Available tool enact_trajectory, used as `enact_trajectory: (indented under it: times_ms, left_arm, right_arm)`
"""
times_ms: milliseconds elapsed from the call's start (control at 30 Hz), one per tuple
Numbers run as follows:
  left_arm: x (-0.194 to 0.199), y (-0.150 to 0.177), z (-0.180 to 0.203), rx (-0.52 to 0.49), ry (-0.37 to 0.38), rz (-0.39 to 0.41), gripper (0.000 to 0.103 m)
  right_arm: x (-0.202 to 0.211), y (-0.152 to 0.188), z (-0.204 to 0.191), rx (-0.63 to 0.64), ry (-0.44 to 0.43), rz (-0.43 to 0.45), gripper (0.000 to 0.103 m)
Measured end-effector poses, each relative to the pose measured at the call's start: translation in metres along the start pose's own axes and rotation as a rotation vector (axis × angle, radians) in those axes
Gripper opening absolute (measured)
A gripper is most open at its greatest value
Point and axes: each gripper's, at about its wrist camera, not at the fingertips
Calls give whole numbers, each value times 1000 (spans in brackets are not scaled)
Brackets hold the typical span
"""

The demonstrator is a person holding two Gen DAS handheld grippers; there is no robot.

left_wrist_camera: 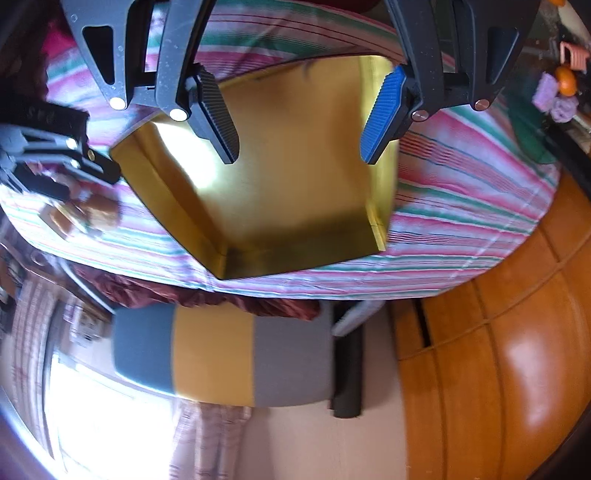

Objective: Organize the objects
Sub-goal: 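Move both tools from the gold tray toward the pile of items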

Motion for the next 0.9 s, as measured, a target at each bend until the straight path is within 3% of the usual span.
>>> enact_trajectory:
  times_ms: [300, 433, 600, 900]
  left_arm:
    - [-7, 9, 35, -70, 275, -70, 69]
    - [-4, 18, 61, -162, 320, -74, 69]
    - [-9, 18, 64, -177, 401, -111, 69]
    - [-13, 20, 77, -228, 435, -137, 69]
  right_arm:
    - [7, 1, 43, -87, 29, -16, 103]
    - [14, 3, 73, -153, 47, -29, 103]
    - [26, 9, 124, -258, 114, -46, 103]
    - [41, 18, 193, -341, 218, -51, 103]
Point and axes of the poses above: each gripper's, at about its wrist camera, not at the fingertips, and x roughly against the way its jaws point, z to its right, y to its underside, and after that the axes turned 3 degrees about y, right-handed
